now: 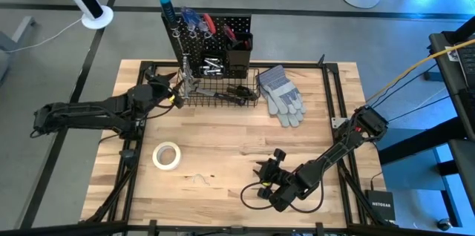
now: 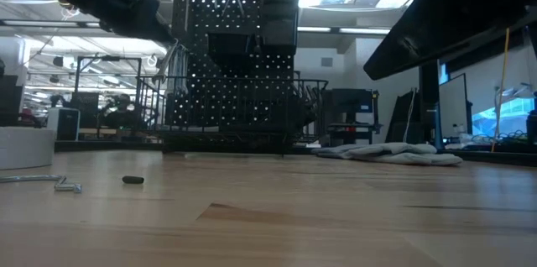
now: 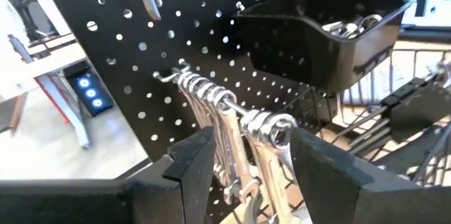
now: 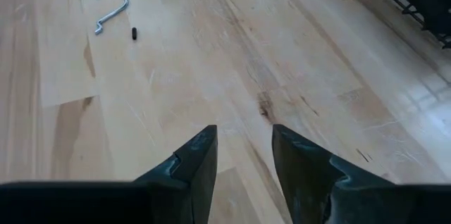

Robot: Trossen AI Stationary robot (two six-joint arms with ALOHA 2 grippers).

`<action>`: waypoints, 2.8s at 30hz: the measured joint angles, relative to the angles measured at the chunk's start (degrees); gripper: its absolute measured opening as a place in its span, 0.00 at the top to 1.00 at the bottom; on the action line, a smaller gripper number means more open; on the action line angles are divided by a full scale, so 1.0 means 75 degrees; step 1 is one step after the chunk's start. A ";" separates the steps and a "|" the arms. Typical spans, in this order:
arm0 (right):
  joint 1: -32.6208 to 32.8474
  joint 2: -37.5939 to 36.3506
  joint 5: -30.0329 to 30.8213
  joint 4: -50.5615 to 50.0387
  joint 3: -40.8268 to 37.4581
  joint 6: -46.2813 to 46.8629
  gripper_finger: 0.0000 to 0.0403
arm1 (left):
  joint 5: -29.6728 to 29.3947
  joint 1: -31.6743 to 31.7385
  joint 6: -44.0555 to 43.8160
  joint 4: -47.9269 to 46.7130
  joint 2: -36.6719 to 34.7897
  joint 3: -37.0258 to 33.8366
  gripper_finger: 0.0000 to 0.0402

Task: Hang tools onto peg board
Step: Hang the wrench on the peg board

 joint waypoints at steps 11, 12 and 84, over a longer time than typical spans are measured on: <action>0.0000 0.0000 -0.0002 0.0006 0.0000 0.0012 0.65 | 0.0014 0.0256 0.0569 0.0713 0.0066 -0.0012 0.56; 0.0000 0.0000 -0.0002 0.0006 0.0000 0.0014 0.65 | 0.0011 0.0261 0.0579 0.0754 0.0069 -0.0012 0.56; -0.1132 -0.0159 -0.2403 0.2323 0.0397 -0.4712 0.65 | 0.1968 -0.5788 -0.1557 -0.4736 0.5353 0.3064 0.56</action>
